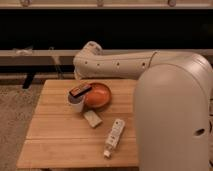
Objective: Place the eraser in the ceramic cup
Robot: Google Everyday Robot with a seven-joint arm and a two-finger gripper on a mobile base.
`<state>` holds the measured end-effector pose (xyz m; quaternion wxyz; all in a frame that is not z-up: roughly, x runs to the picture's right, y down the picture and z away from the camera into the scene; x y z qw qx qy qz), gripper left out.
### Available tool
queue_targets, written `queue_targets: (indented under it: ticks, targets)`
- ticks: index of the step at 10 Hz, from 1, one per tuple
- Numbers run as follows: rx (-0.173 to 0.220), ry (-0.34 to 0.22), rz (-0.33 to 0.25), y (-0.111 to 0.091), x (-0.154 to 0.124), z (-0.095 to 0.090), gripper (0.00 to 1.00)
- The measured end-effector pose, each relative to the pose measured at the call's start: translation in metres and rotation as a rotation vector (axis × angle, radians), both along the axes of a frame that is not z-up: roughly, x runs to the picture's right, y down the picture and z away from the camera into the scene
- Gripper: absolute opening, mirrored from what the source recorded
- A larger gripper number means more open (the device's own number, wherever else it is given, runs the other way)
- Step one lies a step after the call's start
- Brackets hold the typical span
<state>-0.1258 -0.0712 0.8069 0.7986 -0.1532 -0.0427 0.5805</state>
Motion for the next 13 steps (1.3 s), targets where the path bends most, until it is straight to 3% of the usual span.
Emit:
queue_targets:
  ticks: [4, 7, 9, 13]
  targets:
    - [0.011, -0.019, -0.014, 0.002, -0.011, -0.007, 0.8]
    - [-0.008, -0.033, -0.027, 0.007, -0.029, 0.0, 0.8]
    - [-0.054, -0.011, -0.018, 0.006, -0.037, 0.017, 0.8]
    - [-0.199, 0.092, 0.082, -0.009, -0.003, 0.075, 0.8]
